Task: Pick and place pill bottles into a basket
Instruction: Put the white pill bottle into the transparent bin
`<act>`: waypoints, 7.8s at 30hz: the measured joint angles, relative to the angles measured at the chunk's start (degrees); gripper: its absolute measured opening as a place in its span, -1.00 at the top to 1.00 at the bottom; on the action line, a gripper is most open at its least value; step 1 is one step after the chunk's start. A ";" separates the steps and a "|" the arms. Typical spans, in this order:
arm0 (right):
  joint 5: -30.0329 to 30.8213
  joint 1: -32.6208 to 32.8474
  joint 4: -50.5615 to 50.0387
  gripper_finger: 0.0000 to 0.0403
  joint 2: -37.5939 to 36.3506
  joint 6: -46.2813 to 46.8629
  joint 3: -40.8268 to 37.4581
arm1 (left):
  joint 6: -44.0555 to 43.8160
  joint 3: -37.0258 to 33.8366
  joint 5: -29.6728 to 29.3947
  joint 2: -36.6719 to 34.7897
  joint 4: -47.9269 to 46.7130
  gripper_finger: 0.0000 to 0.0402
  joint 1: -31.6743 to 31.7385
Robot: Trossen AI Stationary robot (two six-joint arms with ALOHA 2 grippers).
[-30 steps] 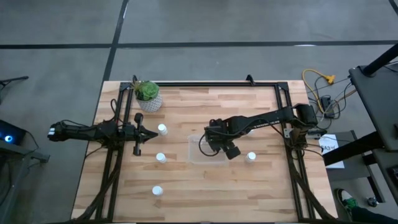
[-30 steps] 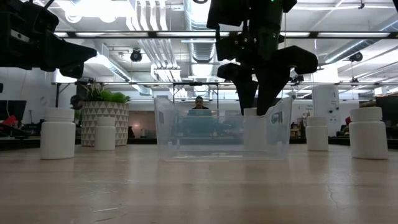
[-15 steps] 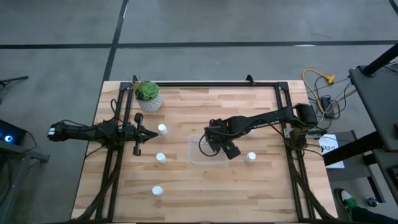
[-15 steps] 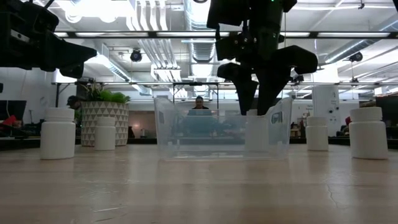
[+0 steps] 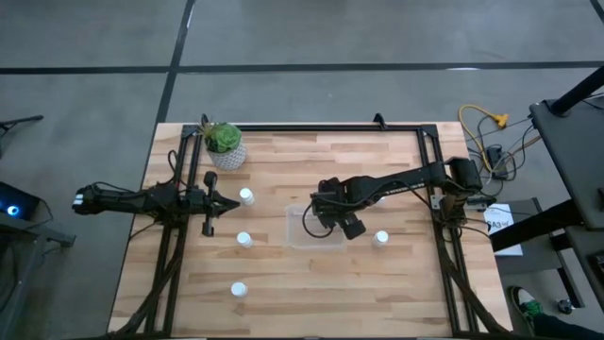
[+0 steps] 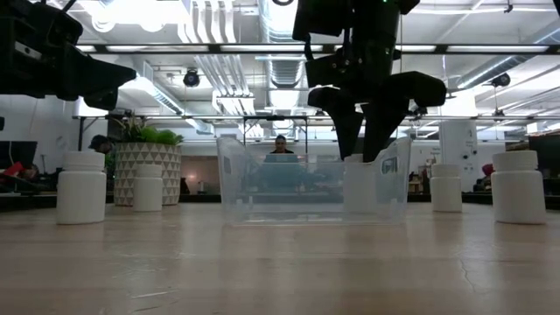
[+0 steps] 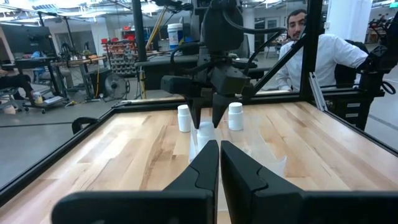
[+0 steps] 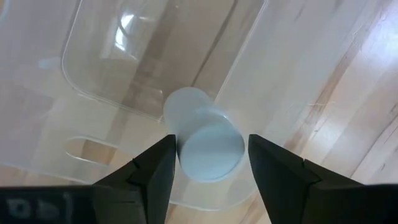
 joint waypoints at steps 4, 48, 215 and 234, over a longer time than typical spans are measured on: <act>0.00 0.00 -0.12 0.05 -0.09 0.00 0.11 | 0.01 0.00 0.02 -0.02 0.02 1.00 0.01; -10.33 15.52 -8.74 0.05 -25.60 24.50 -10.24 | 0.00 0.00 0.02 -0.02 0.01 1.00 -0.02; -4.59 8.31 -5.93 0.32 -1.46 9.02 6.74 | -0.01 0.00 0.02 0.03 0.00 1.00 -0.02; -4.60 8.17 0.84 0.32 -1.49 7.28 -0.32 | 0.00 0.00 0.00 0.11 0.01 1.00 -0.02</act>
